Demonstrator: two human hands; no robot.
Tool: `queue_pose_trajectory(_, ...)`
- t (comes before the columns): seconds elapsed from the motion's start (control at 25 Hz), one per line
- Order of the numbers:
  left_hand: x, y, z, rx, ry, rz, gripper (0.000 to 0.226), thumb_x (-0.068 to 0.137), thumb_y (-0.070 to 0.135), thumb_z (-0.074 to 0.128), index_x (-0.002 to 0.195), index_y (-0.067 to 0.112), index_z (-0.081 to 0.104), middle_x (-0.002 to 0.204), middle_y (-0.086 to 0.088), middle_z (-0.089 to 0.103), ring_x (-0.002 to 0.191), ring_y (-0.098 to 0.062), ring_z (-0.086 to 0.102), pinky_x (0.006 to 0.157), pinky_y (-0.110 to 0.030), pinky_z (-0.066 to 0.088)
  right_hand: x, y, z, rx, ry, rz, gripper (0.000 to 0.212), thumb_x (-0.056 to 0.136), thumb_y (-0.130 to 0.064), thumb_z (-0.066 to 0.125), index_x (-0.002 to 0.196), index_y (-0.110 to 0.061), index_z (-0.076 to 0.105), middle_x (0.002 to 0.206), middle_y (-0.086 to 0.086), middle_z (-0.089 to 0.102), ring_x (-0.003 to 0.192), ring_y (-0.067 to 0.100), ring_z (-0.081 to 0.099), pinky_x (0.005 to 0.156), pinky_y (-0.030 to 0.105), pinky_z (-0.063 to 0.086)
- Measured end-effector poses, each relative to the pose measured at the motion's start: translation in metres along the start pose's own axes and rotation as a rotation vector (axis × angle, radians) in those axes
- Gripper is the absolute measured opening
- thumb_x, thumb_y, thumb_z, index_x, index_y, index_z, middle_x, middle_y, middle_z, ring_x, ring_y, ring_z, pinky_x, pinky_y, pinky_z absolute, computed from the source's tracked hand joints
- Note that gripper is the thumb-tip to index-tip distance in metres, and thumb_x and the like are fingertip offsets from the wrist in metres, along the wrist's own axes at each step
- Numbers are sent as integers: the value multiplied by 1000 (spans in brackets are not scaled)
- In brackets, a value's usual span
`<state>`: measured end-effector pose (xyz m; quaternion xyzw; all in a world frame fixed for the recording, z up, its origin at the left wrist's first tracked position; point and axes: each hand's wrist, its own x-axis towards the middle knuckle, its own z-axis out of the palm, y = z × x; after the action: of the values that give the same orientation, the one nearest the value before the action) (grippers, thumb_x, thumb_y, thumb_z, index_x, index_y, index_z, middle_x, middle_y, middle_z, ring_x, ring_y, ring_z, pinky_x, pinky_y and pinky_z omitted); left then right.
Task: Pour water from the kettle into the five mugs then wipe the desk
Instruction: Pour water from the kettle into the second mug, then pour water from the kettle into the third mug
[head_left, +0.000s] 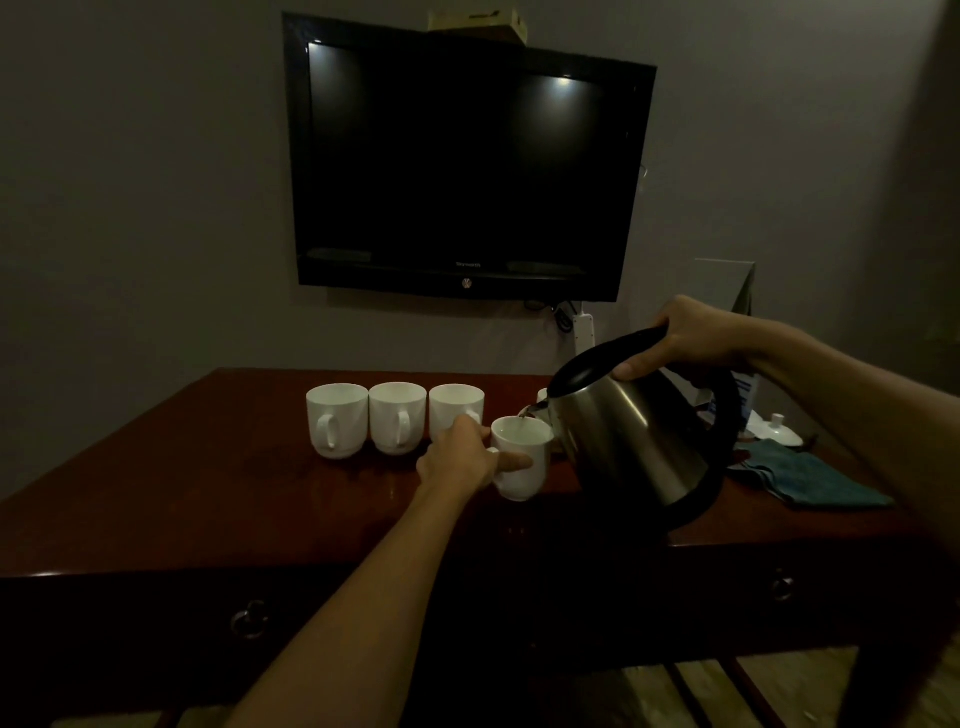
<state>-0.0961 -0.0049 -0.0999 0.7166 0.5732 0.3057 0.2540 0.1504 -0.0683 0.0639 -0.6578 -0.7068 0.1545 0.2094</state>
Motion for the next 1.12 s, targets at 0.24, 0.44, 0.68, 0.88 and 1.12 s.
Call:
queue_pose_trajectory(0.24, 0, -1, 1, 6, 13, 5, 56, 66, 59, 81, 104, 22, 63, 97, 5, 65, 94, -19, 60, 79, -39, 48, 0, -1, 0, -3, -9, -6, 38, 66, -38, 84, 65, -7, 61, 49, -2, 52, 40, 9, 47, 43, 22, 39)
queue_pose_trajectory(0.44, -1, -1, 0, 17, 9, 17, 48, 67, 57, 80, 94, 25, 58, 90, 7, 61, 92, -17, 58, 83, -41, 49, 0, -1, 0, 13, -15, -10, 35, 71, -33, 83, 70, -4, 63, 48, -4, 52, 38, 6, 47, 41, 20, 39)
queue_pose_trajectory(0.68, -1, -1, 0, 12, 8, 20, 52, 66, 57, 81, 101, 23, 63, 93, 6, 64, 94, -18, 61, 78, -38, 48, -1, 3, 0, 31, -12, -19, 46, 66, -38, 83, 81, 3, 67, 47, -4, 52, 40, 8, 48, 42, 23, 41)
queue_pose_trajectory(0.88, -2, 0, -1, 14, 10, 13, 47, 68, 56, 80, 97, 25, 61, 89, 8, 62, 90, -16, 59, 78, -38, 47, -5, 8, -2, 59, -9, -2, 44, 67, -37, 83, 80, 3, 68, 44, -5, 50, 39, 9, 48, 41, 22, 41)
queue_pose_trajectory(1.12, -7, 1, 6, -7, 59, 28, 41, 70, 55, 79, 92, 25, 63, 84, 9, 63, 87, -14, 61, 73, -35, 46, -17, 14, 2, 119, 89, -3, 47, 59, -42, 86, 71, -2, 66, 46, -4, 52, 40, 7, 49, 44, 24, 39)
